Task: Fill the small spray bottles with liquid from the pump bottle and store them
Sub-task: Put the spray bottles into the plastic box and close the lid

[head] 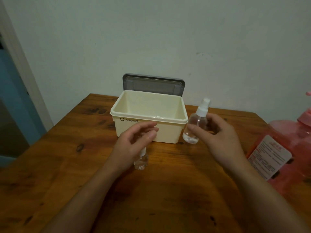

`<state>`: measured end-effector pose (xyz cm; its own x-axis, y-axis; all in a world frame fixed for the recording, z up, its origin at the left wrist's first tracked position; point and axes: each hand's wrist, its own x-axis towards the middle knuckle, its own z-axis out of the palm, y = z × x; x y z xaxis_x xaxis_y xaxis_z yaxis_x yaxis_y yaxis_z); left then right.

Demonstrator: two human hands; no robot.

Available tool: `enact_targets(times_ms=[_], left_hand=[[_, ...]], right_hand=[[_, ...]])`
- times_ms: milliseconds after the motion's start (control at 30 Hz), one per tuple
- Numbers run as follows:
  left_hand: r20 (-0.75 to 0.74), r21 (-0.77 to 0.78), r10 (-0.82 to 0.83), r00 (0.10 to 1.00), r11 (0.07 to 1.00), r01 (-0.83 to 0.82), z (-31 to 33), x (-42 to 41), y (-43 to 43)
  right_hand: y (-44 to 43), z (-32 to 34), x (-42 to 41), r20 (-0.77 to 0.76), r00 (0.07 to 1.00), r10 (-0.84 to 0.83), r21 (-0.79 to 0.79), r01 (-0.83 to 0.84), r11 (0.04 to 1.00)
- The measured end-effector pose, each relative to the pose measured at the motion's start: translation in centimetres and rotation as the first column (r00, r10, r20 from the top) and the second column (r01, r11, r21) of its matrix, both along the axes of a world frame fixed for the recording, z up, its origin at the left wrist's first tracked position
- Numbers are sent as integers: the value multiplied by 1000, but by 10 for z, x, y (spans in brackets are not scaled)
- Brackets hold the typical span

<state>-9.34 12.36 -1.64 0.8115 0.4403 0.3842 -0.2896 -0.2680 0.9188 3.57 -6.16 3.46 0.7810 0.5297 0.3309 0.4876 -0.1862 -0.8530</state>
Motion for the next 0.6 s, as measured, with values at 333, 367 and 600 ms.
enact_targets(times_ms=[333, 367, 600], left_hand=[[-403, 16, -214, 890, 970, 241, 0, -18, 23], [-431, 22, -215, 877, 969, 248, -1, -19, 25], [-542, 80, -201, 816, 954, 289, -2, -22, 31]], right_hand=[[56, 49, 25, 146, 987, 65, -52, -58, 997], [64, 50, 29, 159, 985, 71, -80, -59, 995], [111, 50, 55, 318, 932, 172, -360, -49, 931]])
